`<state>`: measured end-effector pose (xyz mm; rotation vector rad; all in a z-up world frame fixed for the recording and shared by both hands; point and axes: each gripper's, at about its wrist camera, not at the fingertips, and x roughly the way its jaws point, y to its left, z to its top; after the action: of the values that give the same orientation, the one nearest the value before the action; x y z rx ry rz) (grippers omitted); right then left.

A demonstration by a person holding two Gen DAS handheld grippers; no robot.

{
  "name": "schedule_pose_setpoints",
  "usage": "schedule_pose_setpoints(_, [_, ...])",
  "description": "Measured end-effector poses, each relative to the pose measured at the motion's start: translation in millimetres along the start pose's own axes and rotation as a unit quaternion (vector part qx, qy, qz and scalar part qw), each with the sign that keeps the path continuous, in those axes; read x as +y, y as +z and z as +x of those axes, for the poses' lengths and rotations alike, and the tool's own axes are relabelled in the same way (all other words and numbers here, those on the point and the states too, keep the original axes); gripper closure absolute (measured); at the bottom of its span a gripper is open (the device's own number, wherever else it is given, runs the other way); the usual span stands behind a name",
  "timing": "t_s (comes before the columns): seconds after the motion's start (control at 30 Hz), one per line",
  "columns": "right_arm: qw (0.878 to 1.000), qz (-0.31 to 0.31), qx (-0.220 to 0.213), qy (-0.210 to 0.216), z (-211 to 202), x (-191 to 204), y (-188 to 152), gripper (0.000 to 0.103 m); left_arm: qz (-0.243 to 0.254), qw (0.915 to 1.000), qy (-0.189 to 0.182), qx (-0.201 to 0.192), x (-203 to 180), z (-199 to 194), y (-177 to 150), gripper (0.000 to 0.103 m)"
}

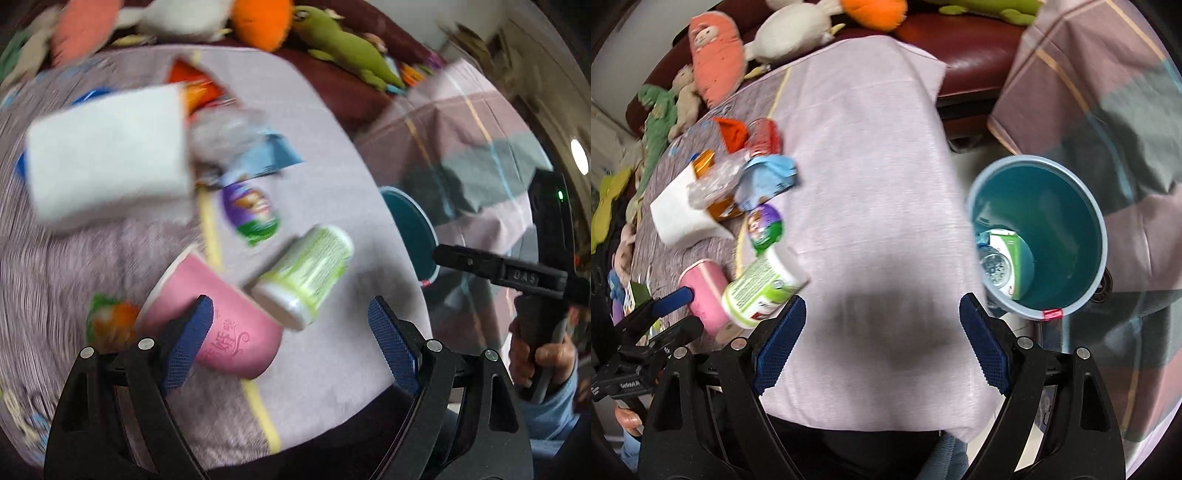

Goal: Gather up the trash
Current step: 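Grasp the pink paper cup with the left gripper while the right gripper grasps the green tube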

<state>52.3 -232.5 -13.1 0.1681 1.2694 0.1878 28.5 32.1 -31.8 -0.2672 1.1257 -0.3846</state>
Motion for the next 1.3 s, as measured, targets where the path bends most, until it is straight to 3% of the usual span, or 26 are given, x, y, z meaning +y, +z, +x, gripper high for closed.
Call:
schedule_pose_setpoints(0.07, [1.000, -0.008, 0.000, -0.004, 1, 9, -2, 0.022, -0.014, 0.9998, -0.012, -0.009, 6, -6, -6, 0.017])
schedule_pose_setpoints(0.13, [1.000, -0.012, 0.003, -0.003, 3, 16, -6, 0.022, -0.036, 0.9991, 0.003, -0.024, 13, -15, -11, 0.017])
schedule_pose_setpoints(0.23, [1.000, -0.012, 0.006, 0.004, 3, 19, -10, 0.022, -0.065, 0.9968, -0.017, -0.043, 24, -29, -15, 0.017])
schedule_pose_setpoints(0.33, [1.000, -0.013, 0.005, 0.008, 3, 21, -13, 0.022, -0.078, 0.9951, -0.007, -0.060, 30, -39, -16, 0.017])
schedule_pose_setpoints(0.6, [1.000, -0.001, 0.005, 0.023, 8, 17, -17, 0.022, -0.117, 0.9923, 0.014, -0.040, 37, -8, -19, 0.017])
schedule_pose_setpoints(0.8, [0.999, 0.020, 0.010, 0.032, 14, 4, -17, 0.022, -0.106, 0.9935, 0.039, -0.016, 35, 27, -13, 0.017])
schedule_pose_setpoints(0.9, [0.999, 0.026, 0.017, 0.039, 20, 4, -17, 0.022, -0.109, 0.9934, 0.030, -0.021, 40, 34, -7, 0.016])
schedule_pose_setpoints(0.97, [0.998, 0.027, 0.023, 0.045, 24, 8, -16, 0.022, -0.097, 0.9943, 0.034, -0.029, 42, 32, -3, 0.025])
schedule_pose_setpoints(1.0, [0.998, 0.026, 0.024, 0.047, 24, 10, -15, 0.022, -0.089, 0.9948, 0.037, -0.032, 44, 30, -1, 0.039])
schedule_pose_setpoints(1.07, [0.998, 0.024, 0.026, 0.054, 26, 17, -14, 0.023, -0.079, 0.9958, 0.035, -0.029, 48, 26, 1, 0.039])
schedule_pose_setpoints(1.13, [0.997, 0.024, 0.029, 0.063, 29, 26, -11, 0.029, -0.064, 0.9959, 0.049, -0.040, 53, 20, -1, 0.039])
schedule_pose_setpoints(1.3, [0.994, 0.020, 0.050, 0.091, 43, 54, 0, 0.040, -0.028, 0.9980, 0.040, -0.040, 55, 11, -13, 0.036])
